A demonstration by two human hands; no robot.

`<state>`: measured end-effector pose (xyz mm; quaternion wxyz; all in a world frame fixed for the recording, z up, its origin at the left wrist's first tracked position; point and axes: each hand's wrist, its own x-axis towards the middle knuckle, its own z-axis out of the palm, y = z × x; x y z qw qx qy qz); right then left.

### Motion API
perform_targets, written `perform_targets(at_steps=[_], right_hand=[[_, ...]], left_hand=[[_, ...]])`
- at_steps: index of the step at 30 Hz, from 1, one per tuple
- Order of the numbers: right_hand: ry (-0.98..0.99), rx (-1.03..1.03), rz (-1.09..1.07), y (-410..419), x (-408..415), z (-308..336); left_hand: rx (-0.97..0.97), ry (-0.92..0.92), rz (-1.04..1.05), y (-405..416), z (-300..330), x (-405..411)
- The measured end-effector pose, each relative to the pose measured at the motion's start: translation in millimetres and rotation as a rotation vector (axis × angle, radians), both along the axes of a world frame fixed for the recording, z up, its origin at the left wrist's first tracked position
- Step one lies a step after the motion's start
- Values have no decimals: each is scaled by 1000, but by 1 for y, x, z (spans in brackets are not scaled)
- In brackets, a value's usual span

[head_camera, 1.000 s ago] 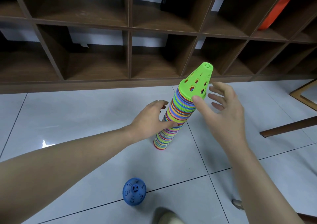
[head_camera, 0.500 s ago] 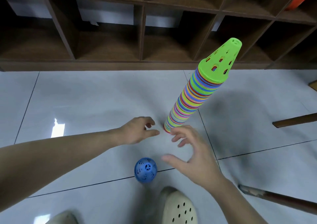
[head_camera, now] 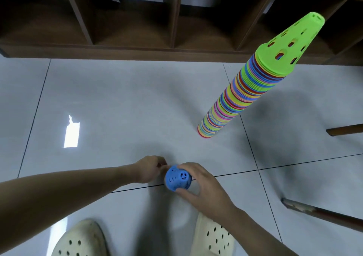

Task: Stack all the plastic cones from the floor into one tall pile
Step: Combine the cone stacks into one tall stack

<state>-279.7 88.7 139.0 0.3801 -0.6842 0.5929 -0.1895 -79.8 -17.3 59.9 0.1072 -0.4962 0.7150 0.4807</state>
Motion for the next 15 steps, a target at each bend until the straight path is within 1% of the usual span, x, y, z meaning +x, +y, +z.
perform_targets(at_steps=[7,11,13,15], right_hand=[[-65,37,-140,3,5,-11],[-250,86,-345,6,-7,-16],[-337,132,-416,5,-15,-15],[-403,175,-480,4,-23,-14]], left_hand=[[38,13,38,1,-1,-9],[39,1,58,4,-3,-15],[94,27,101,6,-5,-16],[197,78,206,6,-8,-15]])
